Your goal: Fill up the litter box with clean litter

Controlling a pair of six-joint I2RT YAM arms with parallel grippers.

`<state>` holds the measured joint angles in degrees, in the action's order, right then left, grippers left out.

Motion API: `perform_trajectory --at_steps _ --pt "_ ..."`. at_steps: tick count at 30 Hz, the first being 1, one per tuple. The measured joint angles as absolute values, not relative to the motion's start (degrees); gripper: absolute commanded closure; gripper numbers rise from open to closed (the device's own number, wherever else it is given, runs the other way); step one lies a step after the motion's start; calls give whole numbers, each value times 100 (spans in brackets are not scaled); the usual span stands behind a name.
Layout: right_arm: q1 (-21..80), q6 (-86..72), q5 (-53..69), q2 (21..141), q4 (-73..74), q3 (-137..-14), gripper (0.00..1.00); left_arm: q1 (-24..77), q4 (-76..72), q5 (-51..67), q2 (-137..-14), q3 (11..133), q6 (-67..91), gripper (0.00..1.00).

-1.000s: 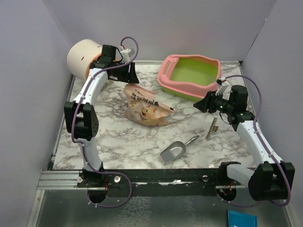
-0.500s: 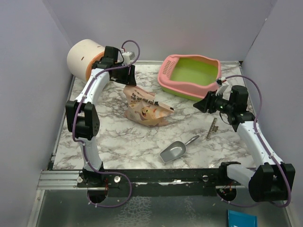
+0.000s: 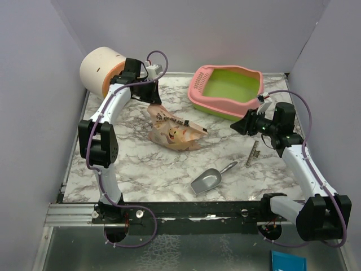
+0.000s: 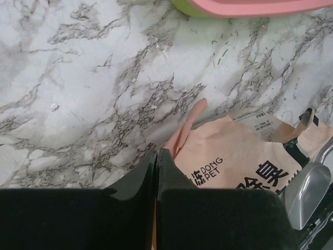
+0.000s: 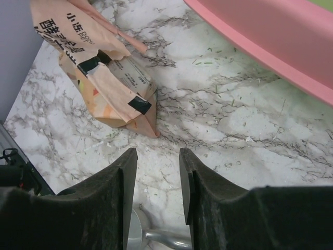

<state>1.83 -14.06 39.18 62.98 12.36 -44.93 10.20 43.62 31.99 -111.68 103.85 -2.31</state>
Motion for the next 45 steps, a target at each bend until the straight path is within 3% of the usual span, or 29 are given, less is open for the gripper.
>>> perform_trajectory --at_steps 5,14,28,45 --pt "183 -1424 4106 6342 1214 -4495 64 998 3389 3332 -10713 9286 -185 100" --pt "298 -1422 4388 6751 1326 -4971 64 965 -285 3710 -8285 6372 97 100" --pt "1232 -969 4799 8322 2018 -6622 52 895 -2858 4246 -7181 4593 -598 100" --pt "1977 -373 5225 9699 2093 -7647 52 539 -7032 4106 -6877 2864 784 100"
